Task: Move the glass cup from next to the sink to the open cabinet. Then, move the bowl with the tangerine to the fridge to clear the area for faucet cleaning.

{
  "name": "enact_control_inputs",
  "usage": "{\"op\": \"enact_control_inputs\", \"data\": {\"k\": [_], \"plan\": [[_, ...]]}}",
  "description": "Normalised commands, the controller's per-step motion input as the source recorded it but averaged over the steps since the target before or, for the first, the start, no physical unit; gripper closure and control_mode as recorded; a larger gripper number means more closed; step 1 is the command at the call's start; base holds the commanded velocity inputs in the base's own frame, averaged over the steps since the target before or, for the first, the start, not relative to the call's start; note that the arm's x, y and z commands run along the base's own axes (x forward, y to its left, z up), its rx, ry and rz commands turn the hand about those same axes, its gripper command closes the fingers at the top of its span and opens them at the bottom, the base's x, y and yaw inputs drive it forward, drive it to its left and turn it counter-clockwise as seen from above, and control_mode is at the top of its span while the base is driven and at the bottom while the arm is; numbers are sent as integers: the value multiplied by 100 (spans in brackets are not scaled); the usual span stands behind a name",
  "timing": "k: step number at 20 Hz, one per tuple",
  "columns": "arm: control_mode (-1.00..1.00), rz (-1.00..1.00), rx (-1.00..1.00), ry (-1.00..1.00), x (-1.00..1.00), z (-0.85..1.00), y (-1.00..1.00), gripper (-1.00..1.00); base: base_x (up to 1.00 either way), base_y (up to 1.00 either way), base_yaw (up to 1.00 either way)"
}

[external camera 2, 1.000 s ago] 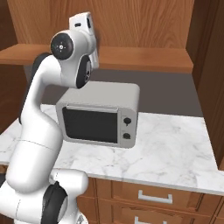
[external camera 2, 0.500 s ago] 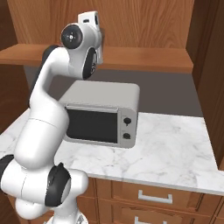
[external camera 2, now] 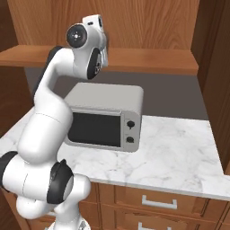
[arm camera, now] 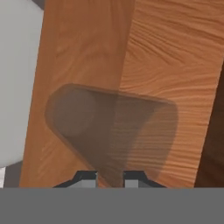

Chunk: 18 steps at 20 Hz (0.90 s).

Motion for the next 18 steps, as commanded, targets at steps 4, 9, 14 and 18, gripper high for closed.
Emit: {"op": "enact_control_inputs", "data": {"k": [4, 9, 14, 18], "plan": [[-100, 0, -8, 25, 16, -10, 13, 100, 0, 0, 0], [-100, 0, 0, 11, 8, 1, 1, 100, 0, 0, 0], [-100, -1, 0, -6, -4, 35, -2, 100, 0, 0, 0], [-100, 0, -7, 0, 44, -34, 0, 100, 0, 0, 0]]}}
